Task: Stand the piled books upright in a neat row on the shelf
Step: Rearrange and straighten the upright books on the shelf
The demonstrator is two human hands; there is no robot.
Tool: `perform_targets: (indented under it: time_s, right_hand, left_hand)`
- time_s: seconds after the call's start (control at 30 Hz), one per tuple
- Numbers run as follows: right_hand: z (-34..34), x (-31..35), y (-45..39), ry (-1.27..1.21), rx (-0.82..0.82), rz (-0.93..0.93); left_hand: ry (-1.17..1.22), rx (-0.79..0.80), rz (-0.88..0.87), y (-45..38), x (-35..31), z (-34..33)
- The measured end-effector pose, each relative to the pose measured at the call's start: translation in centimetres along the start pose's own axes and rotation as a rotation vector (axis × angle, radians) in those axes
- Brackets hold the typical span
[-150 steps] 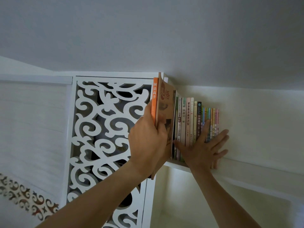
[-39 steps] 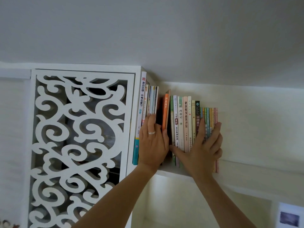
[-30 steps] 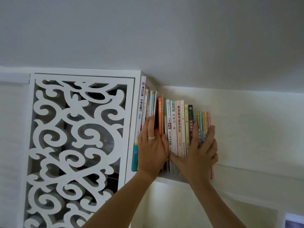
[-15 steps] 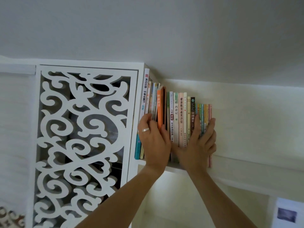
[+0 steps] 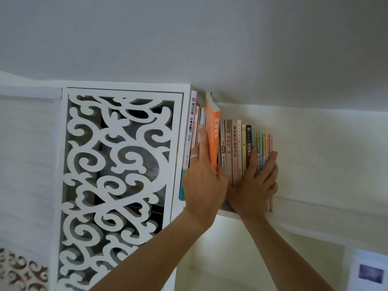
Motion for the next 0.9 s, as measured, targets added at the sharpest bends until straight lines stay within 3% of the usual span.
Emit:
perform_targets:
  time_s: [0.23,0.37,0.63,0.9]
  right_hand:
    - [0.6,0.7,0.0,0.001,0.010,-0.046]
    - [0.3,0.2,0.0,0.001,0.006,-0.025]
    - [0.7,0.0,-0.4,-0.009,0.014,-0.034]
    - [-0.2,-1.0,-0.3,0.014,-0.020,0.003]
  left_hand:
    - [0.082,-0.028,-0.039,-0.4,-3.7,4.3]
    - [0.182,0.046,0.067,-0.2,-4.7,5.3]
    - [0.070,0.069,-0.013,0.0,-5.1,5.2]
    - [0.206,0.181,0.307,-3.2,-2.5,4.5]
Point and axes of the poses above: each hand's wrist, its own y-axis away from the middle knuckle, its own z-axis out of the back of the hand, x = y × z, the point moved 2 cm from there along -y, towards the middle knuckle, and after that the axes turned 9 degrees about -x, right-handed, at the moved point
